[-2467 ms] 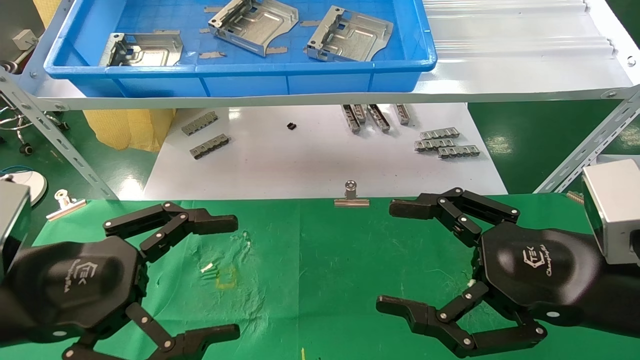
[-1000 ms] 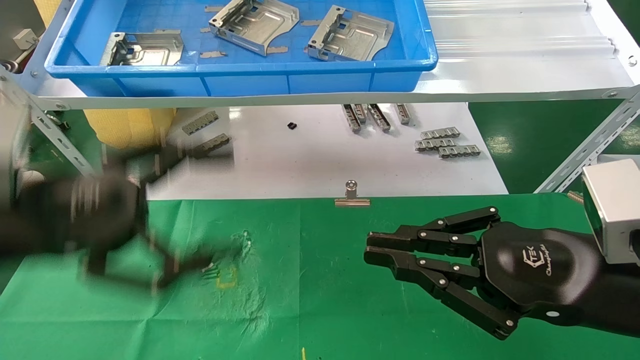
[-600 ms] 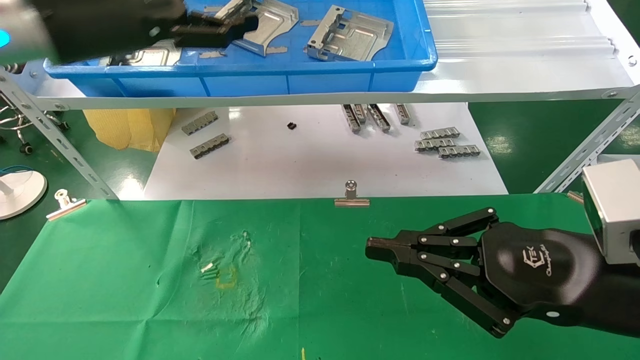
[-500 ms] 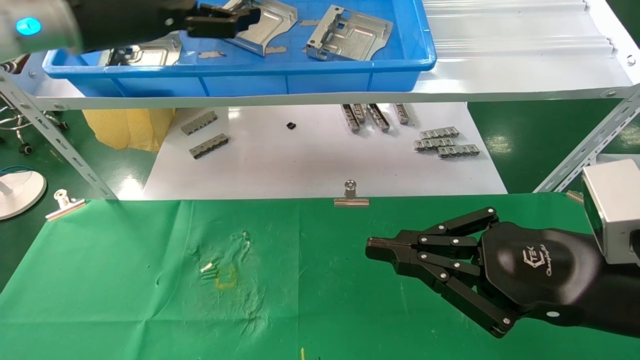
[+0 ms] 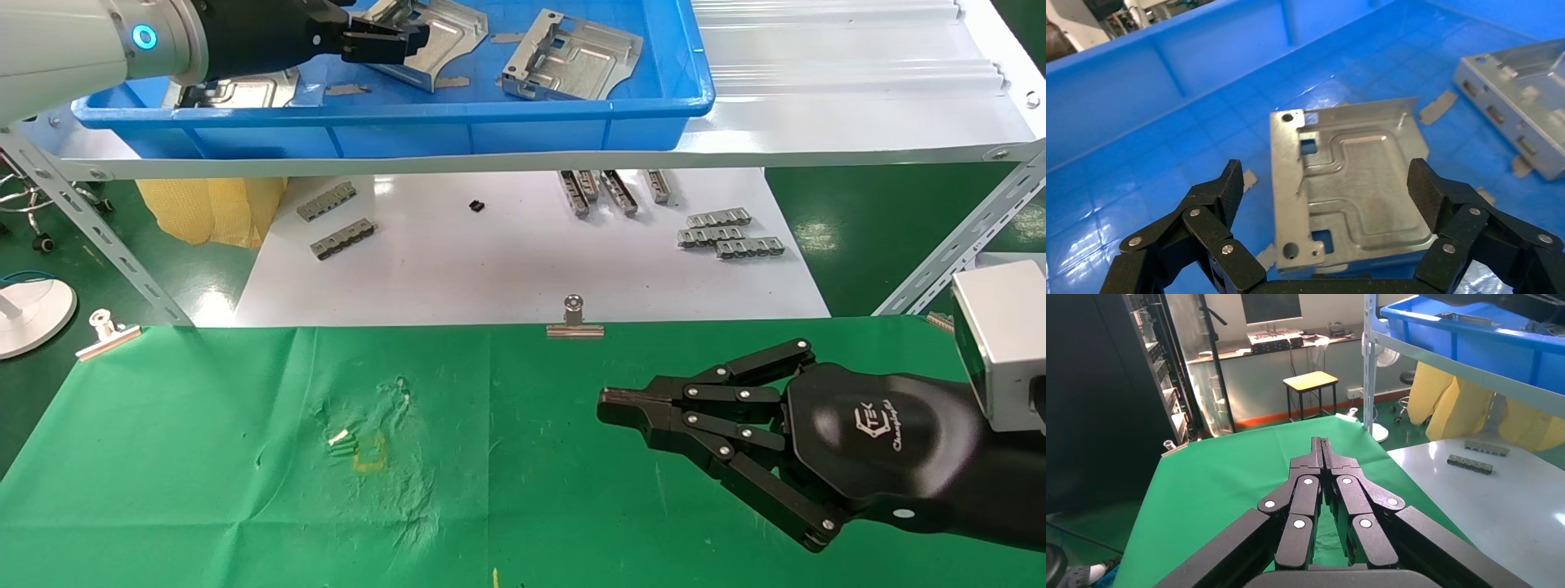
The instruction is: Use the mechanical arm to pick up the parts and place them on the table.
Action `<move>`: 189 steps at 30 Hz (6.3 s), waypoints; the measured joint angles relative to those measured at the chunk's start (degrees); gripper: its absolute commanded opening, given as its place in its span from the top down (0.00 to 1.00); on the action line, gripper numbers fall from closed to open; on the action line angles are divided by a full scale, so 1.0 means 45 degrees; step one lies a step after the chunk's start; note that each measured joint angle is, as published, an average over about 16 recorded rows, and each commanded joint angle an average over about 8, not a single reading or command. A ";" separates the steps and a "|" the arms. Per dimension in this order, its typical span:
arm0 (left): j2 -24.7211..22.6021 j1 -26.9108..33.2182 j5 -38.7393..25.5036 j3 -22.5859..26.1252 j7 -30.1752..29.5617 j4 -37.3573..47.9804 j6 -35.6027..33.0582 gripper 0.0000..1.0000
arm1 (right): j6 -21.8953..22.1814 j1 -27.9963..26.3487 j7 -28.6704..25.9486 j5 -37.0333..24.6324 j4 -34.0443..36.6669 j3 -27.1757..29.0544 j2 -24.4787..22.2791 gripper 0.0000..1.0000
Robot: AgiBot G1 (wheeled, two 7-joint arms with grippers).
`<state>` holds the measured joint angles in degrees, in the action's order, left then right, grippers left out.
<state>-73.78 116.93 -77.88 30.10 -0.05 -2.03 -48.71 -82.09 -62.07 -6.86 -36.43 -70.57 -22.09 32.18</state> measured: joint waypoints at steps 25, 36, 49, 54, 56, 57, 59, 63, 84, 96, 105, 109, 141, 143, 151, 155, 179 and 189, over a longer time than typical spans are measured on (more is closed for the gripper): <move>-0.0352 0.0004 -0.0103 0.0069 -0.0349 0.0470 0.0873 1.00 | 0.0000 0.0000 0.0000 0.0000 0.0000 0.0000 0.0000 1.00; -0.0294 0.0041 -0.0042 0.0027 -0.0366 0.0359 0.0894 1.00 | 0.0000 0.0000 0.0000 0.0000 0.0000 0.0000 0.0000 0.06; 0.0735 0.0521 0.0895 -0.0590 0.0229 -0.0347 -0.1655 1.00 | 0.0000 0.0000 0.0000 0.0000 0.0000 -0.0001 0.0000 0.00; 0.1500 0.0584 0.1296 -0.0806 0.0832 -0.0782 -0.4245 1.00 | 0.0000 0.0000 0.0000 0.0000 0.0000 -0.0001 0.0000 0.00; 0.1814 0.0563 0.1407 -0.0846 0.1136 -0.0966 -0.5375 1.00 | 0.0000 0.0000 0.0000 0.0000 0.0000 -0.0001 0.0000 0.00; 0.1970 0.0534 0.1454 -0.0852 0.1295 -0.1068 -0.5915 1.00 | 0.0000 0.0000 0.0000 0.0000 0.0000 -0.0001 0.0000 0.00; 0.2276 0.0437 0.1548 -0.0845 0.1594 -0.1296 -0.6919 1.00 | 0.0000 0.0000 0.0000 0.0001 0.0000 -0.0001 0.0000 0.00; 0.2891 0.0029 0.1726 -0.0686 0.2148 -0.1907 -0.8473 1.00 | 0.0000 0.0000 0.0000 0.0001 0.0000 -0.0001 0.0000 0.00; 0.5019 -0.3897 0.1842 0.2403 0.5891 -0.4487 -0.9268 1.00 | 0.0000 0.0000 0.0001 0.0001 0.0000 -0.0001 0.0000 0.00; 0.4354 -0.4315 0.1162 0.3225 0.8233 -0.2853 -0.9009 0.26 | 0.0000 0.0000 0.0001 0.0001 0.0000 -0.0001 0.0000 0.00; 0.3898 -0.4092 0.0945 0.3403 0.9364 -0.1588 -0.8840 0.00 | 0.0000 0.0000 0.0001 0.0001 0.0000 -0.0001 0.0000 0.00; 0.3774 -0.3968 0.1017 0.3363 0.9511 -0.1059 -0.8880 0.00 | 0.0000 0.0000 0.0001 0.0001 0.0000 -0.0001 0.0000 0.00; 0.4590 -0.5292 0.3591 0.1558 0.6192 -0.0366 -0.9488 0.00 | 0.0007 0.0003 0.0001 0.0004 0.0004 0.0001 -0.0004 0.00; 0.4704 -0.5490 0.3724 0.1422 0.5950 -0.0788 -0.9456 0.00 | 0.0007 0.0003 0.0001 0.0004 0.0004 0.0001 -0.0004 0.00; 0.5257 -0.6455 0.4330 0.0778 0.4771 -0.2927 -0.9281 0.00 | 0.0007 0.0003 0.0001 0.0004 0.0004 0.0001 -0.0004 0.00; 0.5544 -0.6955 0.4644 0.0444 0.4159 -0.4038 -0.9190 0.00 | 0.0007 0.0003 0.0001 0.0004 0.0004 0.0001 -0.0004 0.00; 0.7271 -0.9965 0.6535 -0.1567 0.0479 -1.0714 -0.8644 0.00 | 0.0007 0.0003 0.0001 0.0004 0.0004 0.0000 -0.0004 0.00; 0.7991 -1.1220 0.7324 -0.2404 -0.1055 -1.3497 -0.8416 0.00 | 0.0007 0.0003 0.0001 0.0004 0.0004 0.0000 -0.0004 0.00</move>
<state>-37.82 66.44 -44.92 19.28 -4.79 -62.77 -86.58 -82.06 -62.05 -6.86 -36.41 -70.55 -22.09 32.16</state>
